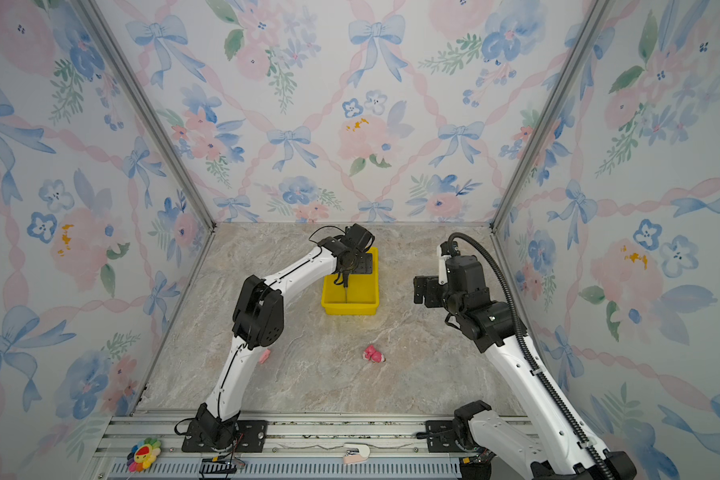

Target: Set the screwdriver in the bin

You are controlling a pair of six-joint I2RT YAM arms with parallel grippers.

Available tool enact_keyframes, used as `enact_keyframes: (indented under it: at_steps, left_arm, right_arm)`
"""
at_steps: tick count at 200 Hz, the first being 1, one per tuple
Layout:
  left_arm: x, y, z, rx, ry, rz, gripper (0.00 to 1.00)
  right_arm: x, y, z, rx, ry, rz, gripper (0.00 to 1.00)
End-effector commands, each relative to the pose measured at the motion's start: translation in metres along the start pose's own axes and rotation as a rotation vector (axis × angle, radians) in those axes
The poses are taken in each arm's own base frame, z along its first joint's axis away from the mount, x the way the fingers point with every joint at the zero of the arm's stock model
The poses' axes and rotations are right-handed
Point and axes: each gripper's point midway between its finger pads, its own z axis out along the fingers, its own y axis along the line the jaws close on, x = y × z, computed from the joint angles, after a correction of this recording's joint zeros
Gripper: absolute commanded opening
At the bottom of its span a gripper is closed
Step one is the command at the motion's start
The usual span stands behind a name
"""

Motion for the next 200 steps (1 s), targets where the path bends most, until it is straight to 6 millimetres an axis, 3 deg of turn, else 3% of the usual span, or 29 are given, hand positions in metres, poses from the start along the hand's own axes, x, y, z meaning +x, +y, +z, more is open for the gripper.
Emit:
enact_keyframes:
  at_steps: [1,32,55,84,134,174,200]
  left_arm:
    - [-0.014,-0.003,-0.043,0.026,-0.047,0.029,0.98]
    - [-0.024,0.001,-0.075,0.032,-0.095,0.055,0.97]
    - [-0.03,0.018,-0.095,-0.007,-0.134,0.073,0.98]
    - [-0.027,0.064,-0.108,-0.101,-0.145,0.1,0.97]
    - [-0.009,0.144,-0.119,-0.161,-0.236,0.102,0.97]
    - [0.003,0.188,-0.128,-0.131,-0.343,0.046,0.97]
    - [0.007,0.2,-0.127,-0.121,-0.351,0.038,0.98]
  right_arm:
    - [0.002,-0.006,-0.003,0.019,-0.015,0.017,0.97]
    - [0.004,-0.004,-0.003,0.002,-0.017,0.034,0.97]
    - [-0.001,0.002,-0.002,-0.034,-0.025,0.061,0.97]
    - [-0.005,0.008,0.003,-0.083,-0.055,0.083,0.97]
    - [0.011,-0.015,0.023,0.029,-0.023,0.124,0.97]
    - [0.017,-0.034,0.037,0.136,-0.033,0.146,0.97]
    - [0.015,-0.034,0.043,0.132,-0.05,0.138,0.97]
